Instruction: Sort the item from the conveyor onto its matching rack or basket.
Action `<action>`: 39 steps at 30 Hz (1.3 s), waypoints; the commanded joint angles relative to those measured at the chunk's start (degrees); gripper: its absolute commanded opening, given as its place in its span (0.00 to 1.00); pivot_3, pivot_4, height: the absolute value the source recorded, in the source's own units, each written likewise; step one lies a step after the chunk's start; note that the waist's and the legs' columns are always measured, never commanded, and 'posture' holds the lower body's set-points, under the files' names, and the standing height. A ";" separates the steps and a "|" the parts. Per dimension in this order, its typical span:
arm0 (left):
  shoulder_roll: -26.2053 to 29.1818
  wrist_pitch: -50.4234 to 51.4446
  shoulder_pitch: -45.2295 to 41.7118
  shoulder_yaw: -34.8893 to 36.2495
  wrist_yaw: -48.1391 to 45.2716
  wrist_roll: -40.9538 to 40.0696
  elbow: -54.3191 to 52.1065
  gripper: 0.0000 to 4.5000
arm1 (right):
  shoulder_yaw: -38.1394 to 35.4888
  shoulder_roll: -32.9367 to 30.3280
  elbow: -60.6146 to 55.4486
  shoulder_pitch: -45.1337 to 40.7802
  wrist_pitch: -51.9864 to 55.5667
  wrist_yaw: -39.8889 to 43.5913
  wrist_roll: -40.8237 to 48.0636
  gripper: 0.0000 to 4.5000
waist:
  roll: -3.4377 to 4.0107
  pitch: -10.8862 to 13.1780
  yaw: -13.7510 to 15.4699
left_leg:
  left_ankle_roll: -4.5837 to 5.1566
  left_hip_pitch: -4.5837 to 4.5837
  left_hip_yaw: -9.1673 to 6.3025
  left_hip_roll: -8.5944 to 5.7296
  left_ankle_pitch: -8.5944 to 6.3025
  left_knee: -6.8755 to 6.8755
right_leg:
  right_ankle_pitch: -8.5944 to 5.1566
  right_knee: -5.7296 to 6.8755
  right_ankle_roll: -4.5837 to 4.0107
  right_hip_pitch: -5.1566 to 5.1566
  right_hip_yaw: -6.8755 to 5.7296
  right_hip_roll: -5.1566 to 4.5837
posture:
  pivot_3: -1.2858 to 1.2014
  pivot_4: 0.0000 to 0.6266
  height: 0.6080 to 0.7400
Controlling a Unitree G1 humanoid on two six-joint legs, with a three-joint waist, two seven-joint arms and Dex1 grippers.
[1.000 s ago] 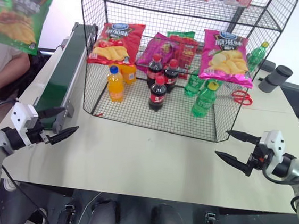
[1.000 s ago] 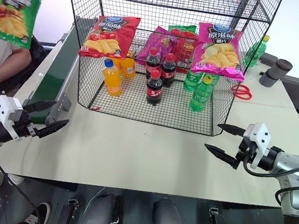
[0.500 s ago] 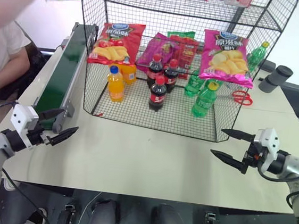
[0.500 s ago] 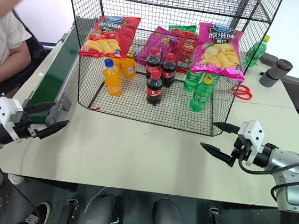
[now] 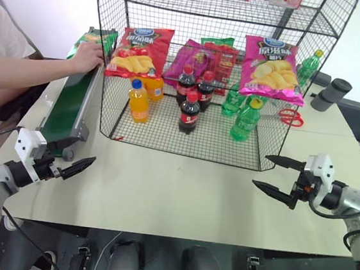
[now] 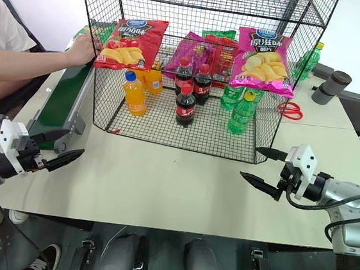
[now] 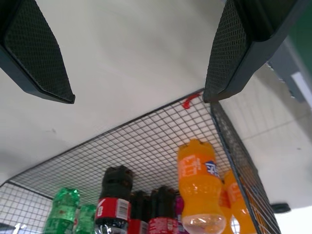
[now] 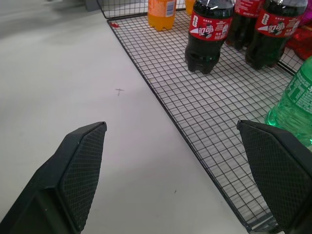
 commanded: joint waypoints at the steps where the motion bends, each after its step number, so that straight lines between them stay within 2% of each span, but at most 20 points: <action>1: 0.52 -0.35 0.63 2.31 0.44 -0.88 -2.12 0.99 | -0.15 0.50 -1.91 -0.86 0.55 0.08 1.24 0.99 | 0.00 0.00 -0.02 | 0.00 0.00 0.00 0.00 0.00 0.00 | 0.00 0.00 0.00 0.00 0.00 0.00 | 0.52 0.24 1.00; 7: 0.00 -0.45 0.87 3.55 2.72 -1.16 -2.84 0.99 | -0.01 0.55 -2.54 -1.94 6.73 -0.03 4.18 0.99 | 0.00 0.00 -0.02 | 0.00 0.00 0.00 0.01 0.00 0.00 | 0.00 0.00 -0.01 0.00 0.00 -0.02 | 0.52 0.24 1.00; 16: -1.21 -9.60 3.75 4.44 10.78 7.29 -3.75 0.99 | 2.89 4.09 -8.39 -4.32 9.16 -2.44 5.09 0.99 | -0.01 0.00 -0.22 | 0.00 0.00 -0.01 0.04 0.00 -0.03 | 0.00 -0.01 -0.01 -0.02 0.01 -0.04 | 0.52 0.24 1.00; 21: 0.27 -22.74 10.31 4.57 15.64 19.32 -5.34 0.99 | 7.79 9.91 -11.52 -6.63 10.98 -5.83 4.74 0.99 | -0.01 -0.01 -0.15 | 0.00 -0.01 0.01 0.08 0.00 -0.06 | 0.00 -0.02 -0.02 -0.05 0.03 -0.15 | 0.52 0.24 1.00; 23: 0.30 -32.32 12.02 7.29 23.31 28.91 -5.28 0.99 | 10.57 12.23 -12.27 -7.65 11.52 -6.28 4.33 0.99 | -0.03 -0.01 -0.11 | -0.01 -0.02 0.02 0.07 0.00 -0.08 | -0.02 -0.02 -0.06 -0.07 0.03 -0.18 | 0.52 0.24 1.00; 26: 0.61 -38.48 14.60 10.15 30.58 36.69 -4.68 0.99 | 12.69 13.84 -11.85 -9.38 12.84 -5.74 4.91 0.99 | -0.06 -0.02 0.00 | -0.01 -0.03 0.01 0.06 -0.01 -0.09 | -0.12 -0.03 -0.25 -0.07 0.03 -0.30 | 0.52 0.24 1.00; 28: 0.94 -41.06 16.46 10.91 33.02 39.64 -4.24 0.99 | 13.46 14.52 -11.18 -10.50 12.54 -5.76 4.50 0.99 | -0.06 -0.02 0.02 | -0.01 -0.03 0.02 0.01 -0.01 -0.11 | -0.12 -0.03 -0.26 -0.07 0.02 -0.42 | 0.52 0.24 1.00; 31: 1.52 -45.26 19.19 13.13 40.39 48.70 -3.92 0.99 | 14.76 15.42 -9.92 -12.17 11.84 -5.52 3.70 0.99 | -0.06 -0.02 -0.11 | 0.00 -0.04 0.07 -0.08 -0.02 -0.17 | -0.12 -0.05 -0.27 -0.08 -0.16 -0.69 | 0.52 0.24 1.00; 33: 1.58 -45.92 21.67 15.97 48.57 57.32 -3.08 0.99 | 15.76 16.18 -9.45 -13.53 11.50 -5.15 3.33 0.99 | -0.07 -0.03 -0.21 | 0.01 -0.04 0.09 -0.09 -0.03 -0.19 | -0.12 -0.07 -0.27 -0.08 -0.27 -0.77 | 0.52 0.24 1.00; 39: 1.06 -44.36 24.91 15.23 61.45 65.74 2.78 0.99 | 18.79 17.36 -9.05 -14.95 11.24 -3.27 2.26 0.99 | -0.08 -0.03 -0.32 | 0.01 -0.04 0.11 -0.08 -0.03 -0.27 | -0.13 -0.05 -0.27 -0.15 -0.34 -0.82 | 0.52 0.24 1.00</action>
